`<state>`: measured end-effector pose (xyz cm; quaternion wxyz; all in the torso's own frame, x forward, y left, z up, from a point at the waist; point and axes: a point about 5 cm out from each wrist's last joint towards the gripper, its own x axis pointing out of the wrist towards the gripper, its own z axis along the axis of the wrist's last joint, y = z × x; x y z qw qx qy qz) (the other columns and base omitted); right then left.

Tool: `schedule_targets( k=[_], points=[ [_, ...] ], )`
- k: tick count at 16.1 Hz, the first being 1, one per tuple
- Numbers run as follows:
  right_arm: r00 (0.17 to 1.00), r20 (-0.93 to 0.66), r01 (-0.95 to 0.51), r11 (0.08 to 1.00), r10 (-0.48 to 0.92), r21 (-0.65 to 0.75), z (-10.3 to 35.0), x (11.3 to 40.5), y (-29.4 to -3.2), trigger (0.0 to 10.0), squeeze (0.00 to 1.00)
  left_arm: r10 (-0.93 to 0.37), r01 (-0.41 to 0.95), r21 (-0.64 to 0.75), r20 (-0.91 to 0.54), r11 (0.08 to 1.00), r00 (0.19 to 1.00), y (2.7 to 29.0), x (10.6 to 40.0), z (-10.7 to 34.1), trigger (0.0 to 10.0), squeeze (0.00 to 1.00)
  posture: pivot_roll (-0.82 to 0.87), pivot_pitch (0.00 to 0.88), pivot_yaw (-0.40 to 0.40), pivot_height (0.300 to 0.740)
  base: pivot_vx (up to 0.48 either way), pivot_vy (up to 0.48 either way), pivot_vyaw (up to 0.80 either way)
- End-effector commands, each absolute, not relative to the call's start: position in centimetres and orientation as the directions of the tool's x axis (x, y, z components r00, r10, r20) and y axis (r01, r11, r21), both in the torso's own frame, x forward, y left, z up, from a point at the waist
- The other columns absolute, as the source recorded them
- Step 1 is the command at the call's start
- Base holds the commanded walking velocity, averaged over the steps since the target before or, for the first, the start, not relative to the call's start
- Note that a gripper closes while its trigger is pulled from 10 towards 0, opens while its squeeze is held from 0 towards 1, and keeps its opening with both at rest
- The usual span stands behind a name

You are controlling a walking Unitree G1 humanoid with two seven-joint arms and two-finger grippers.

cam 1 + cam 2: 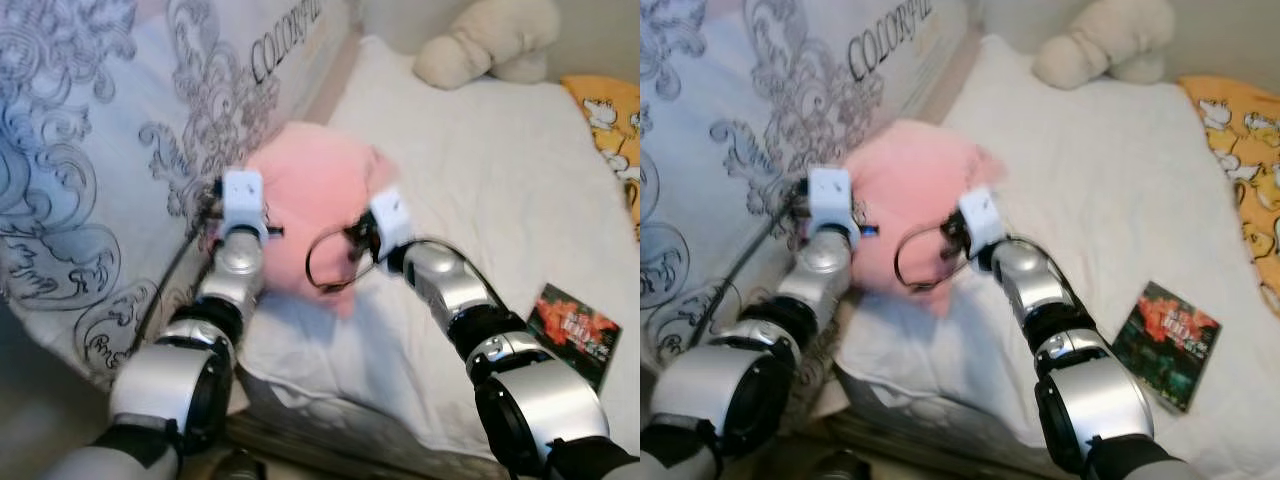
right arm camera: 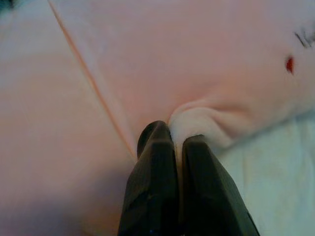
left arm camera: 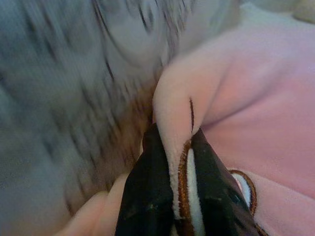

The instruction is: Clean up the room

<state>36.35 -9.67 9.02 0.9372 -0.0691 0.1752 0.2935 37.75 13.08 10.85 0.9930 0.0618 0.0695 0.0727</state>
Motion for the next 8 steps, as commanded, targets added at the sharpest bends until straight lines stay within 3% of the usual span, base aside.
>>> schedule_targets(
  k=[1, 4, 8],
  points=[
    [0.753, -0.476, -0.541, 0.839, 0.454, -0.055, 6.6, 35.3, -12.1, 10.0, 0.00, 0.259, -0.231, 0.140, -0.243, 0.963, 0.935, 14.4, 36.0, 7.6, 10.0, 0.00, 0.05, 0.086, -0.161, 0.740, 0.000, 0.000, 0.00],
    [0.727, -0.548, -0.554, 0.825, 0.414, -0.110, 4.8, 34.2, -13.0, 10.0, 0.00, 0.179, -0.160, 0.084, -0.340, 0.984, 0.923, 11.8, 34.7, 5.5, 10.0, 0.00, 0.06, 0.095, -0.179, 0.740, 0.000, 0.000, 0.00],
    [0.770, -0.519, -0.470, 0.880, 0.372, -0.067, 5.4, 34.8, -13.8, 10.0, 0.00, 0.130, -0.093, 0.169, -0.223, 0.981, 0.966, 10.4, 36.3, 8.4, 10.0, 0.00, 0.04, 0.075, -0.162, 0.740, 0.000, 0.000, 0.00]
  ],
)
